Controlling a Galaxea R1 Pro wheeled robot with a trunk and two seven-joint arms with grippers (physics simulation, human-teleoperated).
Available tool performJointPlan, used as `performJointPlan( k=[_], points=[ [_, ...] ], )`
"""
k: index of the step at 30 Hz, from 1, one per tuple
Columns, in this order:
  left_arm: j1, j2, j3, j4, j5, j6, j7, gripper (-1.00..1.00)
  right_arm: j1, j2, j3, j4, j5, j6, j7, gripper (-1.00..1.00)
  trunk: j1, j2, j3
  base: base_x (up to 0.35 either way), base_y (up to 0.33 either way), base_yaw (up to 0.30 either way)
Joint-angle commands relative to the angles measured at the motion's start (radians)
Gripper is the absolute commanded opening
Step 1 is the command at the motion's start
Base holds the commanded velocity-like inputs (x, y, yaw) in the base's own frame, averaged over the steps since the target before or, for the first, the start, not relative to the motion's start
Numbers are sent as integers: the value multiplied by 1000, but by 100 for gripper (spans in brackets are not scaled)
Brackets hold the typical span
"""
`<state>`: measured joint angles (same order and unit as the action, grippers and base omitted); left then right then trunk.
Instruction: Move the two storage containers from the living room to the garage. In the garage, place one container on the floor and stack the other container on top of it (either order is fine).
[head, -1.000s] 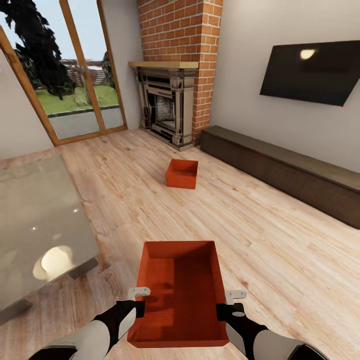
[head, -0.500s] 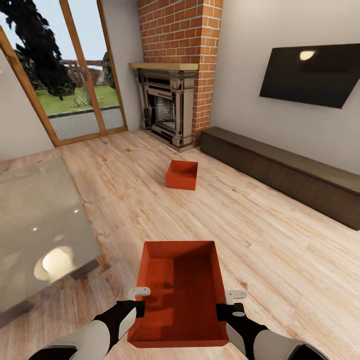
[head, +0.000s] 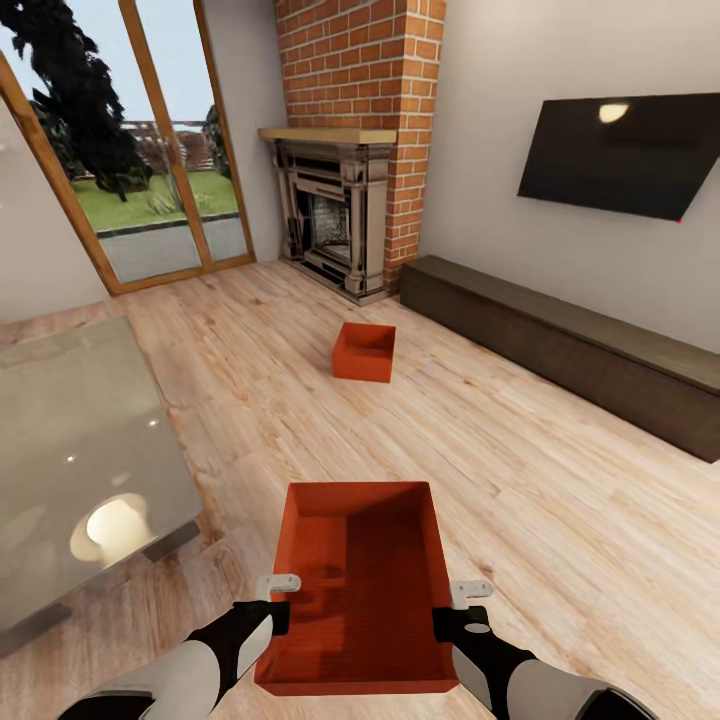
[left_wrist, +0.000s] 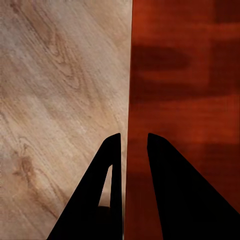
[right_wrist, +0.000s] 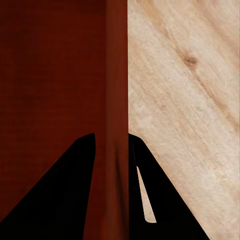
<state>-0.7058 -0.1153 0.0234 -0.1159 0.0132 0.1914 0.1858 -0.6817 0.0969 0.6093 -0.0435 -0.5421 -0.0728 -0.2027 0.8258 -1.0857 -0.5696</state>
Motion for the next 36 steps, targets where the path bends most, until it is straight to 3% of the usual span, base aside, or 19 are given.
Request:
performJointPlan(
  k=[1, 36],
  points=[
    [0, 6, -4, -1, -13, 8, 8, -100, -1, -6, 0, 1, -7, -7, -9, -100, -4, 7, 2, 0, 0, 0],
    [1, 6, -4, -1, -13, 6, 17, -100, -1, -6, 0, 1, -7, -7, -9, -100, -138, 252, 112, 0, 0, 0]
  ],
)
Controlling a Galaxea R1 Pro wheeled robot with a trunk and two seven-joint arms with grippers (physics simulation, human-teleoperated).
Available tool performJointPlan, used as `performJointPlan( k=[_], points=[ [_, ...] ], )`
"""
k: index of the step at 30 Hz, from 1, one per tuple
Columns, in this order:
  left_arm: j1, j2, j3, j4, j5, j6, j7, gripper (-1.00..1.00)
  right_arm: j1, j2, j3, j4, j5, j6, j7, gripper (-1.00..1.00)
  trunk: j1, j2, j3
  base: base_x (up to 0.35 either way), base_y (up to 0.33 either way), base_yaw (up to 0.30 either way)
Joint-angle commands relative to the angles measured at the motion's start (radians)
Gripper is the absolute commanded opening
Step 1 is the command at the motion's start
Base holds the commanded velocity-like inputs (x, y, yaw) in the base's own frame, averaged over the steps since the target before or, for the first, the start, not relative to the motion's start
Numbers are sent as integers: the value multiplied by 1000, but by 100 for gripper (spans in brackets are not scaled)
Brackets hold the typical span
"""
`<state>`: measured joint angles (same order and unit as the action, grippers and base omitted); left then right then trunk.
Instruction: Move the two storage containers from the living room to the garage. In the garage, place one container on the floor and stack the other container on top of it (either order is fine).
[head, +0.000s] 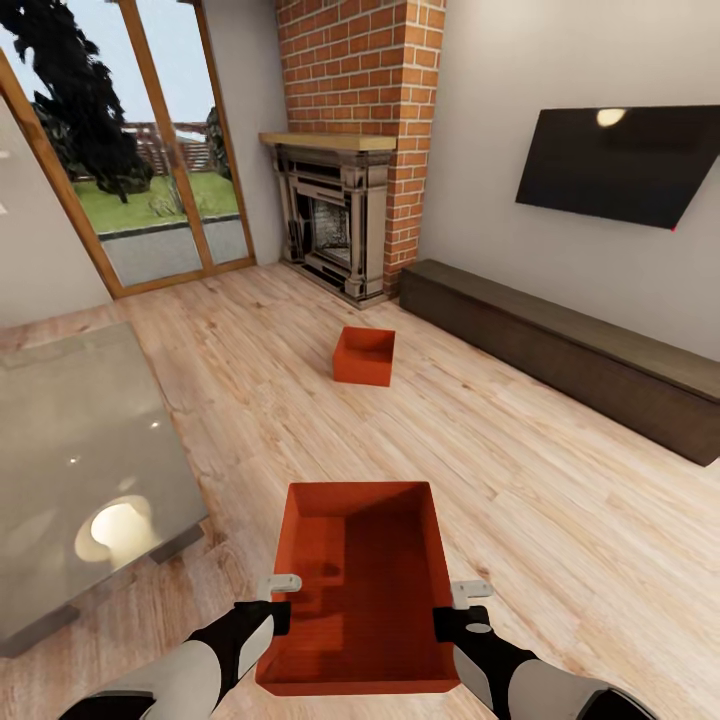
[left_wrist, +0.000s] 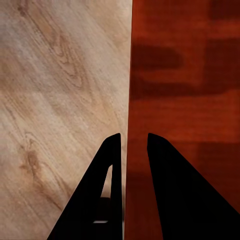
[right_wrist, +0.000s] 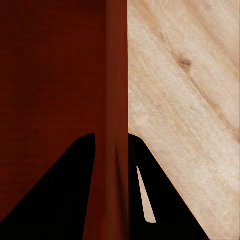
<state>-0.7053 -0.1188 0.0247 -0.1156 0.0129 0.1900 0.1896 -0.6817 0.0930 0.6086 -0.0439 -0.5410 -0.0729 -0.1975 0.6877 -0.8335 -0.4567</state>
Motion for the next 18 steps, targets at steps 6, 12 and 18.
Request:
performJointPlan(
  k=[6, 12, 18],
  points=[
    [0, 10, -5, -1, -13, 8, 12, -100, -1, -3, -1, 1, -8, -7, -14, -100, -23, 42, 18, 0, 0, 0],
    [0, 10, -5, -1, -13, 8, 13, -100, -1, -3, 0, 1, -8, -7, -14, -100, -46, 84, 37, 0, 0, 0],
    [0, 10, -5, -1, -13, 8, 13, -100, -1, -3, 0, 1, -8, -7, -14, -100, -69, 126, 56, 0, 0, 0]
  ],
)
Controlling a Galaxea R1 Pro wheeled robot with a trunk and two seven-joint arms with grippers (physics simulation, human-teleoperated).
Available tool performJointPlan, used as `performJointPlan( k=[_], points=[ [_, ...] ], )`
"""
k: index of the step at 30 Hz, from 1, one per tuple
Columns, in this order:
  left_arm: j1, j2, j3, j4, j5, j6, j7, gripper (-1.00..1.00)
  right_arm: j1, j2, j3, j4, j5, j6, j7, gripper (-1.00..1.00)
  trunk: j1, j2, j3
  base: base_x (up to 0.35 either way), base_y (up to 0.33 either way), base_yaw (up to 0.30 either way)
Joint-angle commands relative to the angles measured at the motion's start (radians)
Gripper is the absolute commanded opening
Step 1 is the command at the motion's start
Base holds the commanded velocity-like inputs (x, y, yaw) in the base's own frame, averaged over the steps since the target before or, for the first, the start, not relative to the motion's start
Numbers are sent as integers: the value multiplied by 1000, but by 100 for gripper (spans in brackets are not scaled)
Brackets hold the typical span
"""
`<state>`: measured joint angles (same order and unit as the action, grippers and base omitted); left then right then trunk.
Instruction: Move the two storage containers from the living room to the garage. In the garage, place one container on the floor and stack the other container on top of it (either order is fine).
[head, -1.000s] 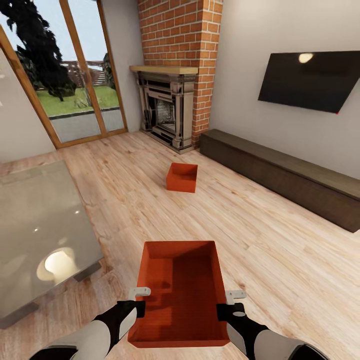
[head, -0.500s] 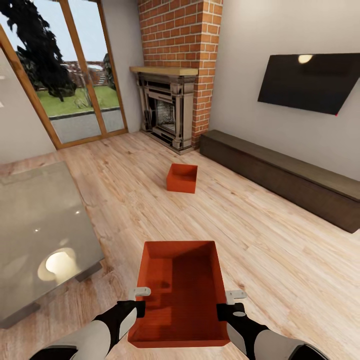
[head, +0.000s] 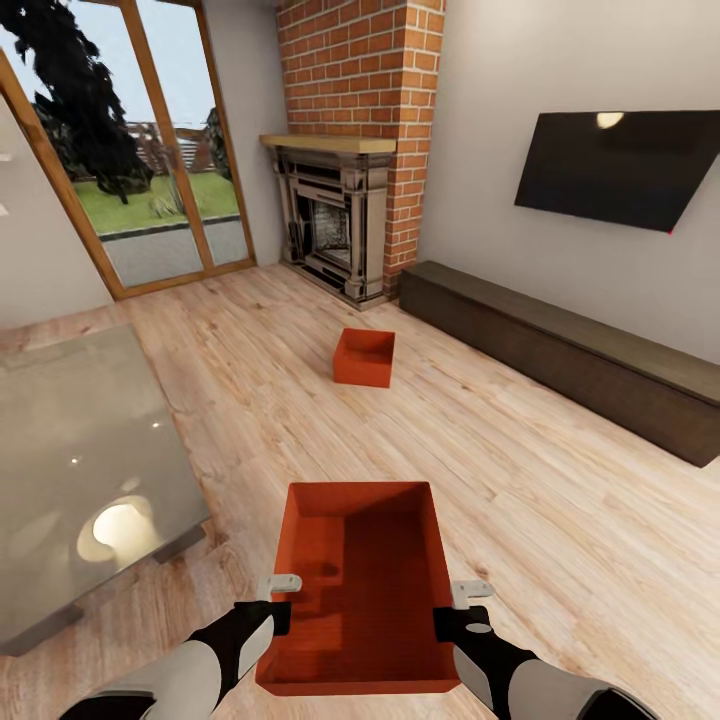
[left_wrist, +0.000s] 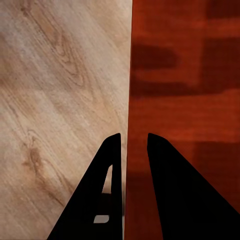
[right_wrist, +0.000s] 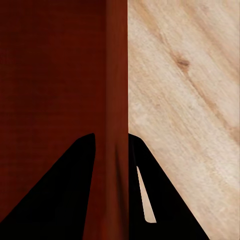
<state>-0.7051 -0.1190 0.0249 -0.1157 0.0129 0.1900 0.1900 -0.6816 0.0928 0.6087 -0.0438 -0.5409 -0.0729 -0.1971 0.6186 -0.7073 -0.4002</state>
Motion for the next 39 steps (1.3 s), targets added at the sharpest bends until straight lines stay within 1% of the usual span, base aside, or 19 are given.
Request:
performJointPlan(
  k=[1, 20, 39],
  points=[
    [0, 10, -5, -1, -13, 8, 12, -100, -1, -2, 0, 1, -8, -7, -15, -100, -4, 6, 2, 0, 0, 0],
    [-1, 10, -5, -2, -13, 8, 13, -100, -1, -1, 0, 1, -8, -7, -15, -100, -77, 139, 62, 0, 0, 0],
    [-1, 11, -5, -7, -13, 6, 13, -100, -1, 1, 0, -1, -6, -7, -15, -100, -77, 139, 62, 0, 0, 0]
  ],
)
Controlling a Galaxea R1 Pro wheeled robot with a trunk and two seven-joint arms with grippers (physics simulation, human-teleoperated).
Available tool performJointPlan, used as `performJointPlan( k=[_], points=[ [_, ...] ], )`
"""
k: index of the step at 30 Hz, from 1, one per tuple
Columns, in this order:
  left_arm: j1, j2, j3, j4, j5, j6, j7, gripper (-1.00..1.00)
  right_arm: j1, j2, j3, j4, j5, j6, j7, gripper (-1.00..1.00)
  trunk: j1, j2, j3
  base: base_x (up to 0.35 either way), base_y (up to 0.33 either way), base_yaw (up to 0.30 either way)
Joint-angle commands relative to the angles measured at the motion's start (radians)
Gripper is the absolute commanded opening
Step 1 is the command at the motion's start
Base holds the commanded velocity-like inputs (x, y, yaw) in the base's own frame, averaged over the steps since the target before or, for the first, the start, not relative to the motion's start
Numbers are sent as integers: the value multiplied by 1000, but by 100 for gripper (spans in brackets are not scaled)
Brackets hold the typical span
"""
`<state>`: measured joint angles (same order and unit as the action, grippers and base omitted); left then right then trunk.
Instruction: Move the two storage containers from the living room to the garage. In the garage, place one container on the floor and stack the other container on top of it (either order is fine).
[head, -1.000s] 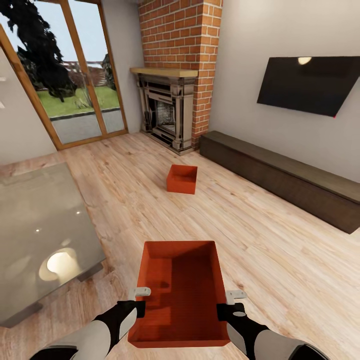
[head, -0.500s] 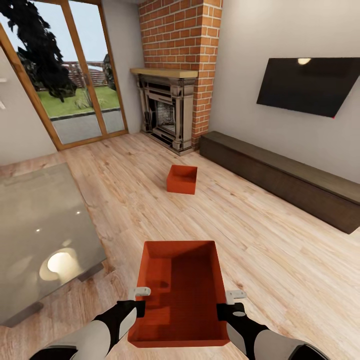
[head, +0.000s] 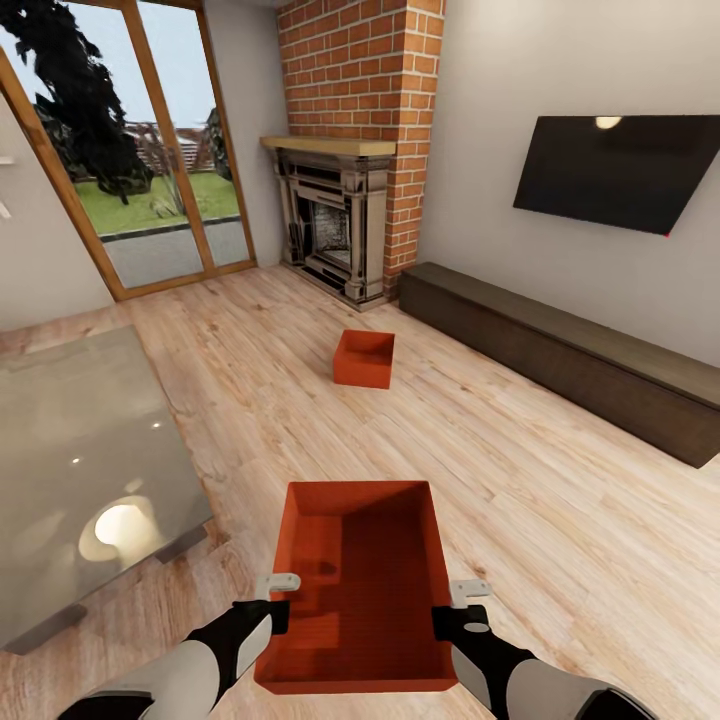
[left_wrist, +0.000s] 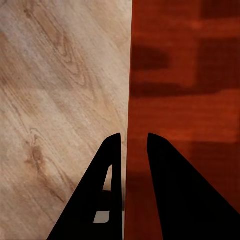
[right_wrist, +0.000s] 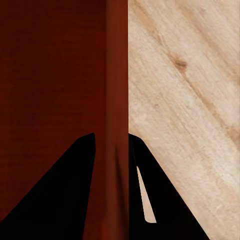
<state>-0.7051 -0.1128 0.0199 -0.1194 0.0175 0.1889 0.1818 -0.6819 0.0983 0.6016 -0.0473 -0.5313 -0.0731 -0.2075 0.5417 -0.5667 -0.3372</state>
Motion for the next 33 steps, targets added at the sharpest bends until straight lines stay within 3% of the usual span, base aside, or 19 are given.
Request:
performJointPlan(
  k=[1, 13, 33],
  points=[
    [0, 5, 0, -3, -18, 7, 21, -100, -1, -5, 8, 2, -15, -7, -5, -100, 0, -1, -1, 0, 0, 0],
    [0, 4, 0, -2, -18, 7, 21, -100, -1, -5, 8, 2, -17, -7, -9, -100, 0, -1, 1, 0, 0, -9],
    [0, 4, 0, -2, -18, 7, 22, -100, -1, -5, 7, 1, -18, -8, -12, -100, 0, -1, 28, 0, 0, -70]
  ],
)
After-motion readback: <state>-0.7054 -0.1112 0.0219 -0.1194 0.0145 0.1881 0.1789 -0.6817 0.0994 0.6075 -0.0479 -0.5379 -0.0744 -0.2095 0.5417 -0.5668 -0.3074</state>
